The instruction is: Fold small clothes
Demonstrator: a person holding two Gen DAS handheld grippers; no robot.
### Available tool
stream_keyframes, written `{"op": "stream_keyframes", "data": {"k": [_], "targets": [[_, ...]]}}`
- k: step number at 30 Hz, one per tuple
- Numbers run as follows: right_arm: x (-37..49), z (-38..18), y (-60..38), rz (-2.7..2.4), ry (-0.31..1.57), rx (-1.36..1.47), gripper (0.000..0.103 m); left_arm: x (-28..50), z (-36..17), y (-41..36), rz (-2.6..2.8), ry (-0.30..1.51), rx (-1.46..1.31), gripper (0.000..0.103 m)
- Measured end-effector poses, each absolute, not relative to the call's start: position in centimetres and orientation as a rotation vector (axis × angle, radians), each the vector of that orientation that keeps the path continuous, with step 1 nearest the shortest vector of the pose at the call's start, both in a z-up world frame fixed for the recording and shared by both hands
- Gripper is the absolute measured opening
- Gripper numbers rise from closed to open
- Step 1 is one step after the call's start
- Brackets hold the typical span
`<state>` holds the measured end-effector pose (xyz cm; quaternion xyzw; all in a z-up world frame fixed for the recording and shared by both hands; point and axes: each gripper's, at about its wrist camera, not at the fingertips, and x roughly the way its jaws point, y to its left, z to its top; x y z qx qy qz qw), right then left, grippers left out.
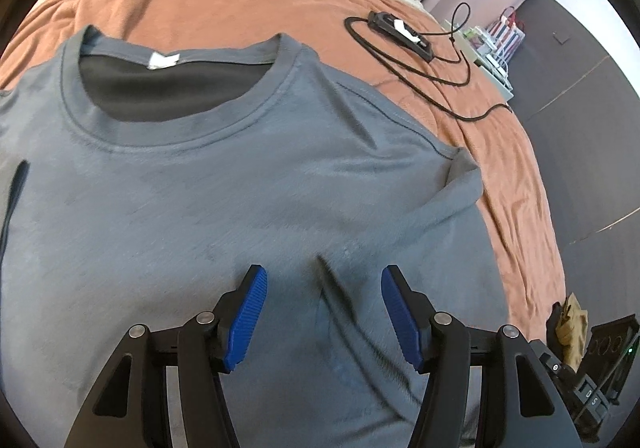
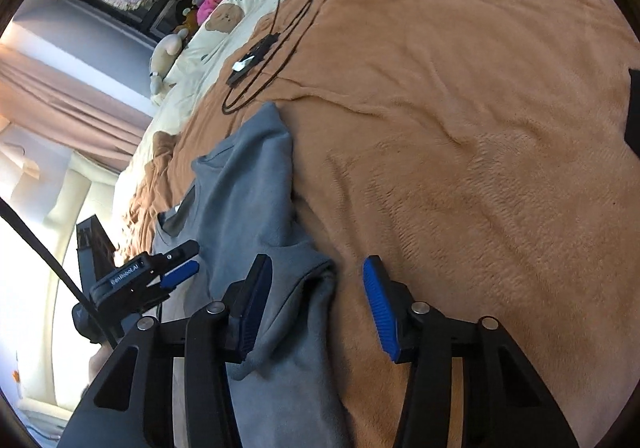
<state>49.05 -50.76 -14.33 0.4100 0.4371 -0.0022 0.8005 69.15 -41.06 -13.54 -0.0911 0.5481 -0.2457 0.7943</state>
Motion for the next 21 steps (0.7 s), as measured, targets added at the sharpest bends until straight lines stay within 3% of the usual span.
{"op": "stream_keyframes", "data": {"k": [1, 5, 14, 21], "targets": [[49.0, -14.5, -50.9, -0.009, 0.939, 0.886, 0.046, 69.2, -13.5, -41.4, -0.542, 1.167, -0.201, 0.054], [48.9, -14.7, -51.0, -0.003, 0.938, 0.899, 0.046, 69.4, -13.1, -42.3, -0.58, 1.166, -0.201, 0.01], [49.1, -14.8, -51.1, -0.013, 0.938, 0.906, 0.046, 70.7, -10.5, -40.9, -0.498, 1.117, -0.171, 0.006], [49.4, -14.8, -50.9, -0.008, 0.942, 0.901, 0.046, 71.9, -11.9, -40.8, -0.361, 1.15, -0.096, 0.006]]}}
